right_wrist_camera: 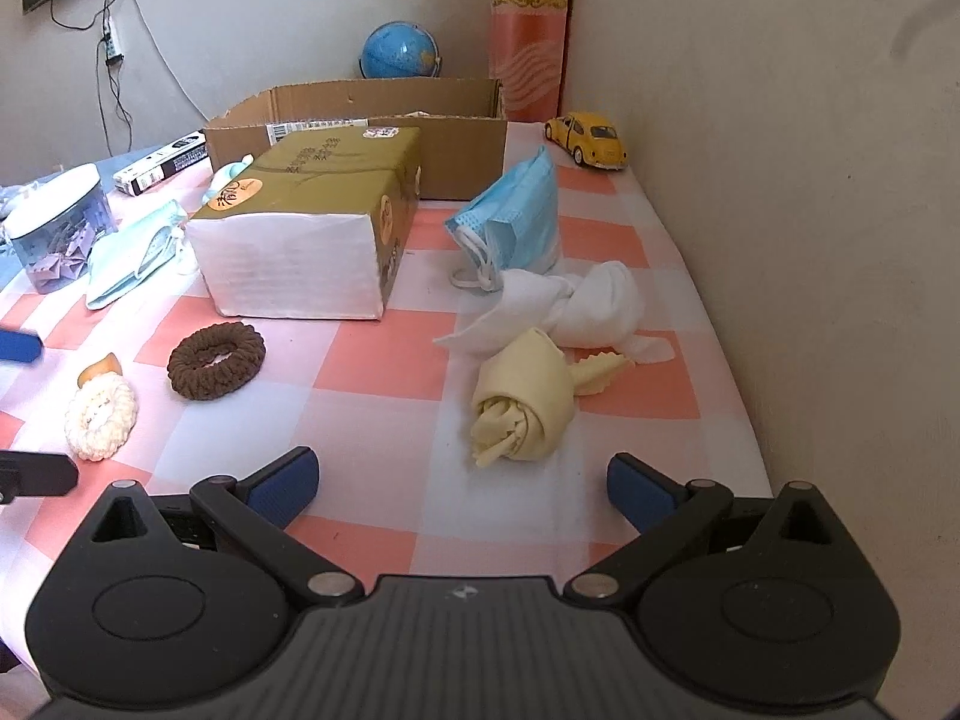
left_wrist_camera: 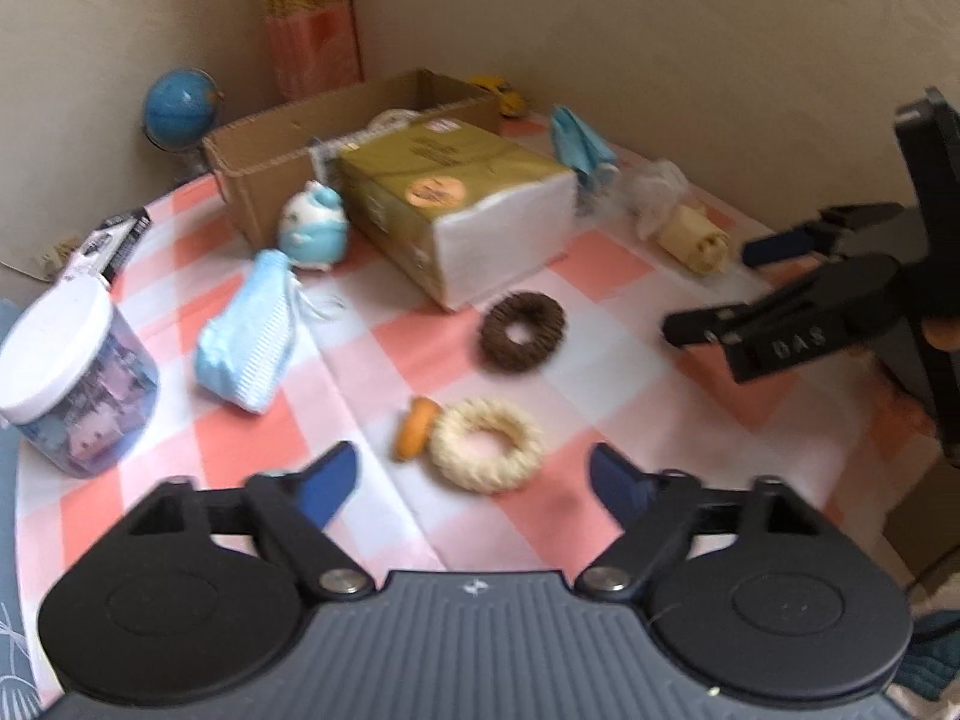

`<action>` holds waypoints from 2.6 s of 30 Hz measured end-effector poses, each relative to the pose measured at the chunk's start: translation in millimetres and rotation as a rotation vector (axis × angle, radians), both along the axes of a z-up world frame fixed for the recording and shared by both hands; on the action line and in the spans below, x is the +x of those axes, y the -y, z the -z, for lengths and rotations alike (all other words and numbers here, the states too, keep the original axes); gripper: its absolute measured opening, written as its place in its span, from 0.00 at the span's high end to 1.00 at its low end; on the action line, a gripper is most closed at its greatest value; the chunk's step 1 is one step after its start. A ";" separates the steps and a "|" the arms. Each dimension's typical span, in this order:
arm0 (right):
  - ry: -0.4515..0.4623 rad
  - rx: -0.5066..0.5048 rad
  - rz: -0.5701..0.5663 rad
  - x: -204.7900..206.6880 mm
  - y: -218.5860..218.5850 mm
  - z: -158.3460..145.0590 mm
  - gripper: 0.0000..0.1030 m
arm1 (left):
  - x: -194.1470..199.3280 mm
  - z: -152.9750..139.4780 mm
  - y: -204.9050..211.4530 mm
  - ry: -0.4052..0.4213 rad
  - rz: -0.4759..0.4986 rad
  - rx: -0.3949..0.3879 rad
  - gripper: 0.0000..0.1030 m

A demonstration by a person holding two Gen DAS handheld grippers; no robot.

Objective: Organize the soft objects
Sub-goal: 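Grasp the cream knit scrunchie with the left tool while the right tool moves toward the rolled cloth, then lift the scrunchie with the left tool while the right tool grasps the rolled cream cloth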

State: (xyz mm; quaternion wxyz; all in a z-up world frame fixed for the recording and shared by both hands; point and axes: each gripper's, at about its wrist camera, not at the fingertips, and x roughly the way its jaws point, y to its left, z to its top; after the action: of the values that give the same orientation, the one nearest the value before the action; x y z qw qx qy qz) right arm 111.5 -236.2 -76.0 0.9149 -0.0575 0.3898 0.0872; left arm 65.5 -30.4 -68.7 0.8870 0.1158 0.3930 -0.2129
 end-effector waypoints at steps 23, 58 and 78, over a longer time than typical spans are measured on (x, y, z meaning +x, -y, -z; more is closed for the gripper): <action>0.065 0.020 -0.069 -6.9 8.8 3.6 0.00 | 10.4 12.4 19.6 -0.035 -0.170 -0.059 0.38; 0.058 0.010 -0.015 -0.1 1.8 4.6 0.00 | 6.1 15.8 13.3 0.053 -0.106 -0.097 0.57; 0.057 -0.014 0.014 16.2 4.8 0.2 0.12 | 9.5 17.1 17.8 0.064 -0.035 -0.110 0.63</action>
State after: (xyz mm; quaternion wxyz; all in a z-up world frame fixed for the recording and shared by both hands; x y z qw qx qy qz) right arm 127.7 -241.0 -76.2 0.9258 -0.0637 0.3647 0.0763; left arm 75.0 -48.2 -85.8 0.9076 0.0670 0.3542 -0.2149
